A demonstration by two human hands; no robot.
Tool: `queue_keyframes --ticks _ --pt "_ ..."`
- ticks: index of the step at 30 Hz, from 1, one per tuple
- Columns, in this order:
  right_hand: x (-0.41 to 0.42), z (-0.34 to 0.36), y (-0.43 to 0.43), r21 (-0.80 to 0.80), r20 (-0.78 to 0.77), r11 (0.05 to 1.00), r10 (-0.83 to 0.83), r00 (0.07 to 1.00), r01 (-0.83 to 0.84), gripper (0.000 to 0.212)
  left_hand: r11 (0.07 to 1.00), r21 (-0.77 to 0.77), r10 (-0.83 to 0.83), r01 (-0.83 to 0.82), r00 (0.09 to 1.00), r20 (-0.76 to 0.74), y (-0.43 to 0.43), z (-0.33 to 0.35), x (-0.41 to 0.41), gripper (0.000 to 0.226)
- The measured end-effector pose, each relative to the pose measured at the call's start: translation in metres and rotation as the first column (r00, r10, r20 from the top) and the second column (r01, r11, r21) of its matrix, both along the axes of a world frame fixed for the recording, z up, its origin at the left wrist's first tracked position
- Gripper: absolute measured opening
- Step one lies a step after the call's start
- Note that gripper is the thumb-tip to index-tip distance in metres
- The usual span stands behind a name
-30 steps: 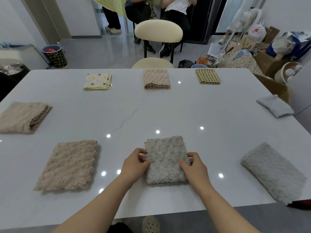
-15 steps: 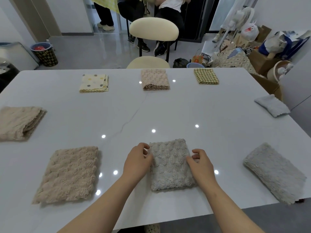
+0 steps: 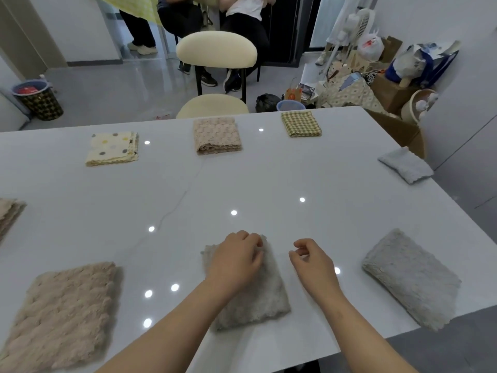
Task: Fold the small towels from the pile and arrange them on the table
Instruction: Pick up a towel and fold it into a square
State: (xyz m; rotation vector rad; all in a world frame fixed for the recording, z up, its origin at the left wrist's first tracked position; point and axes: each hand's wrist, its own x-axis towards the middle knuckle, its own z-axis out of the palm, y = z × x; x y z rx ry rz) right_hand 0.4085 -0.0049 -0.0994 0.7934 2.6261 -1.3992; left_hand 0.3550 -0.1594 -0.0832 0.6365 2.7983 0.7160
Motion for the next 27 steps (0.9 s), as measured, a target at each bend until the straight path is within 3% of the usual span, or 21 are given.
queue_keyframes --ticks 8,15,19,23,27 --pt "-0.009 0.004 0.098 0.291 -0.012 0.908 0.320 0.947 -0.303 0.025 0.996 -0.083 0.014 -0.020 0.998 -0.068 0.101 -0.007 0.013 0.032" --pt "-0.009 0.003 0.170 0.430 0.049 0.800 0.441 0.896 -0.418 0.025 0.985 -0.164 0.062 -0.061 0.998 0.002 0.166 -0.024 0.025 0.032" --pt "-0.004 -0.001 0.202 0.489 0.079 0.779 0.409 0.909 -0.393 0.024 0.979 -0.192 0.077 -0.061 0.994 0.076 0.191 -0.032 0.033 0.032" --pt "0.000 -0.008 0.225 0.489 0.074 0.800 0.359 0.930 -0.348 0.023 0.992 -0.010 0.127 -0.129 0.956 0.266 0.222 -0.026 0.032 0.032" --pt "0.001 -0.012 0.235 0.388 0.023 0.867 0.330 0.944 -0.312 0.025 0.976 0.111 0.097 -0.187 0.831 0.548 0.250 -0.021 0.028 0.044"
